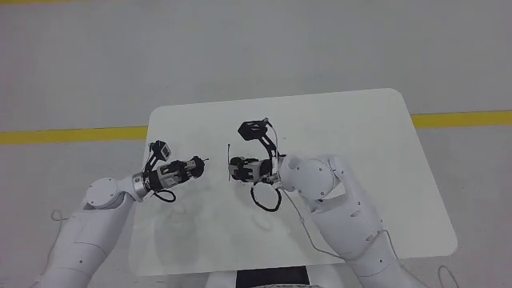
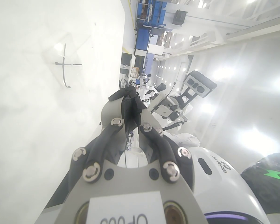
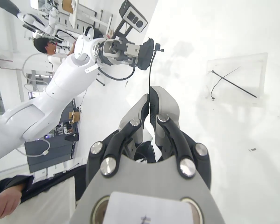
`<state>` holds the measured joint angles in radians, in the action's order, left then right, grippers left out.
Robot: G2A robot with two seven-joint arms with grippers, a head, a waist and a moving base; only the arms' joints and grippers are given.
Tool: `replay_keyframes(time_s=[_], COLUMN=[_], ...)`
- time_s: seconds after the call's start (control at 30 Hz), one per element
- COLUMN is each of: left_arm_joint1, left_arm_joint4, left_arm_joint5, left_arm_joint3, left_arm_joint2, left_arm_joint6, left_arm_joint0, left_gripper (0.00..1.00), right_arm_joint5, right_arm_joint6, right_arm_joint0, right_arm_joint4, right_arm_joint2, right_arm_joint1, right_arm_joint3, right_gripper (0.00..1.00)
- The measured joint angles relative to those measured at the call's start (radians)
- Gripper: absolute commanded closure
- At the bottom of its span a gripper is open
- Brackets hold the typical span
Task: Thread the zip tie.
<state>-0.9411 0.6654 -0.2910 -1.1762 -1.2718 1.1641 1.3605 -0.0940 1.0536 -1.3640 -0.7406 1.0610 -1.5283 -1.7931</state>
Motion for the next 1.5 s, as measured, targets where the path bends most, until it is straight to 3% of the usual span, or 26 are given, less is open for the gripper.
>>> replay_keyframes(time_s=[0.17,0.37,0.63,0.77,0.97,1.17,1.5], left_arm_joint1=[0.0,0.0,-0.002,-0.007,-0.01,-0.008,-0.01], left_arm_joint4=[0.0,0.0,-0.001,0.028,0.052,0.02,0.041], left_arm_joint5=[0.0,0.0,0.015,0.03,0.033,0.02,0.042], left_arm_joint3=[0.0,0.0,-0.009,-0.024,-0.035,-0.049,-0.072], left_arm_joint2=[0.0,0.0,0.011,0.032,0.049,0.051,0.058], left_arm_joint6=[0.0,0.0,-0.018,-0.002,0.008,0.008,-0.027], left_arm_joint0=[0.0,0.0,0.004,0.014,0.026,0.028,0.039], left_gripper=[1.0,1.0,1.0,1.0,1.0,1.0,1.0], right_arm_joint5=[0.007,0.025,0.029,0.018,-0.024,-0.028,-0.023], right_arm_joint6=[-0.175,-0.357,-0.375,-0.461,-0.575,-0.582,-0.622], right_arm_joint0=[-0.062,-0.075,-0.069,-0.06,-0.034,-0.033,-0.041], right_arm_joint4=[-0.063,-0.083,-0.115,-0.201,-0.201,-0.23,-0.229], right_arm_joint2=[-0.051,-0.091,-0.101,-0.133,-0.164,-0.167,-0.187], right_arm_joint1=[0.003,0.001,0.005,0.003,-0.006,-0.006,-0.006], right_arm_joint3=[0.012,0.05,0.059,0.085,0.145,0.149,0.171], right_gripper=[1.0,1.0,1.0,1.0,1.0,1.0,1.0])
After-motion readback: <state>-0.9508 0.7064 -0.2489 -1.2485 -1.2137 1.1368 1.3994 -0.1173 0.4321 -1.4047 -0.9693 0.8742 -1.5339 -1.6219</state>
